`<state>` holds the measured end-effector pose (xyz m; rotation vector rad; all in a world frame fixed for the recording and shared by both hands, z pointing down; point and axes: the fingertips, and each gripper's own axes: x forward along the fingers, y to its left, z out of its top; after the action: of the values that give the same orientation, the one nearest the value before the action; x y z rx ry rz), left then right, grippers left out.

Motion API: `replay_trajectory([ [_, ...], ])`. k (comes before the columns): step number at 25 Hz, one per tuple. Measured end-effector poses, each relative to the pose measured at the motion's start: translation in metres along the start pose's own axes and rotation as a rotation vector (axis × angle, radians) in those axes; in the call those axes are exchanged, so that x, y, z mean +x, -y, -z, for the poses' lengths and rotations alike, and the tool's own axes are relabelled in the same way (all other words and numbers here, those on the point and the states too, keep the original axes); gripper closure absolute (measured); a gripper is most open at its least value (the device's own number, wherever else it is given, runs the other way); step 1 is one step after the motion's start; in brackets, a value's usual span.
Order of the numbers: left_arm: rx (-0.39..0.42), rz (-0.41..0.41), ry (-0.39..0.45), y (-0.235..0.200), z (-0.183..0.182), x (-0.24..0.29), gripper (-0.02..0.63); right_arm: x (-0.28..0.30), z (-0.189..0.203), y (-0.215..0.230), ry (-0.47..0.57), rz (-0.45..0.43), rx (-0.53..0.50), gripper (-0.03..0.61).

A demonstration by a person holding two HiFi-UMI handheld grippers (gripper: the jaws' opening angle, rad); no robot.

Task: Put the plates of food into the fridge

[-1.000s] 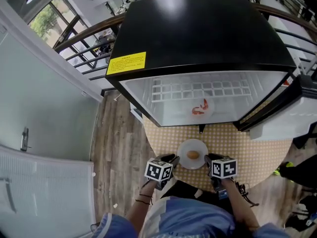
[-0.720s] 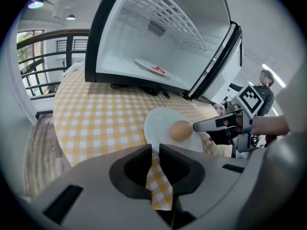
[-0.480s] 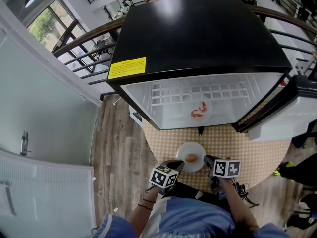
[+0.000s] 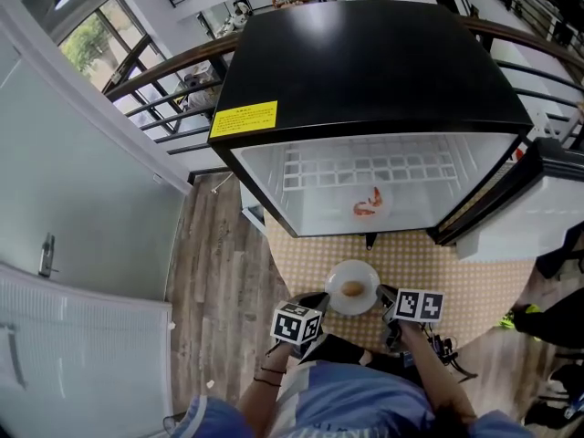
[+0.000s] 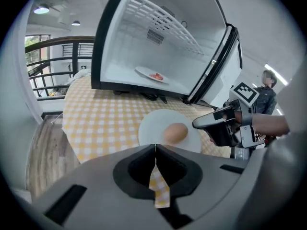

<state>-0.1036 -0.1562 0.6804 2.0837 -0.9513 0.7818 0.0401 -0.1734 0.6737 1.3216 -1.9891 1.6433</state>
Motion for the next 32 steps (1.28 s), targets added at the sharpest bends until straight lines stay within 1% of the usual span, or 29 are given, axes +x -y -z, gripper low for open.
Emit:
replay_trajectory([
  [2, -0.017, -0.01, 0.007, -0.006, 0.0, -0.003, 0.598, -0.003, -0.005, -0.005, 0.015, -0.022, 0.017, 0.552],
  [6, -0.024, -0.018, 0.015, -0.008, -0.001, -0.005, 0.598, -0.009, -0.012, -0.014, 0.039, -0.084, 0.102, 0.555],
  [10, -0.045, 0.01, 0.033, -0.004, -0.003, -0.007, 0.598, -0.017, -0.02, -0.02, 0.063, -0.147, 0.198, 0.557],
  [14, -0.103, 0.084, 0.066, 0.005, -0.003, -0.009, 0.59, -0.026, -0.03, -0.024, 0.098, -0.201, 0.266, 0.557],
  [15, -0.115, 0.102, 0.063, 0.007, -0.002, -0.009, 0.573, -0.028, -0.033, -0.024, 0.106, -0.204, 0.27, 0.557],
  [18, -0.152, 0.188, 0.024, 0.018, 0.004, -0.006, 0.509, -0.03, -0.037, -0.02, 0.118, -0.19, 0.258, 0.557],
  [20, -0.192, 0.264, 0.0, 0.031, 0.007, -0.004, 0.491, -0.03, -0.037, -0.015, 0.119, -0.171, 0.253, 0.557],
  [22, -0.232, 0.322, -0.012, 0.042, 0.009, 0.0, 0.477, -0.03, -0.036, -0.012, 0.118, -0.158, 0.257, 0.557],
  [25, -0.317, 0.405, -0.025, 0.056, 0.01, 0.006, 0.466, -0.029, -0.036, -0.011, 0.122, -0.153, 0.266, 0.557],
  [28, -0.447, 0.484, -0.035, 0.071, 0.011, 0.014, 0.457, -0.028, -0.038, -0.008, 0.123, -0.145, 0.266, 0.557],
  [30, -0.581, 0.524, -0.01, 0.073, 0.011, 0.019, 0.457, -0.028, -0.038, -0.007, 0.121, -0.141, 0.265, 0.557],
  [32, -0.745, 0.55, 0.046, 0.068, 0.007, 0.025, 0.453, -0.027, -0.036, -0.005, 0.116, -0.136, 0.26, 0.557],
])
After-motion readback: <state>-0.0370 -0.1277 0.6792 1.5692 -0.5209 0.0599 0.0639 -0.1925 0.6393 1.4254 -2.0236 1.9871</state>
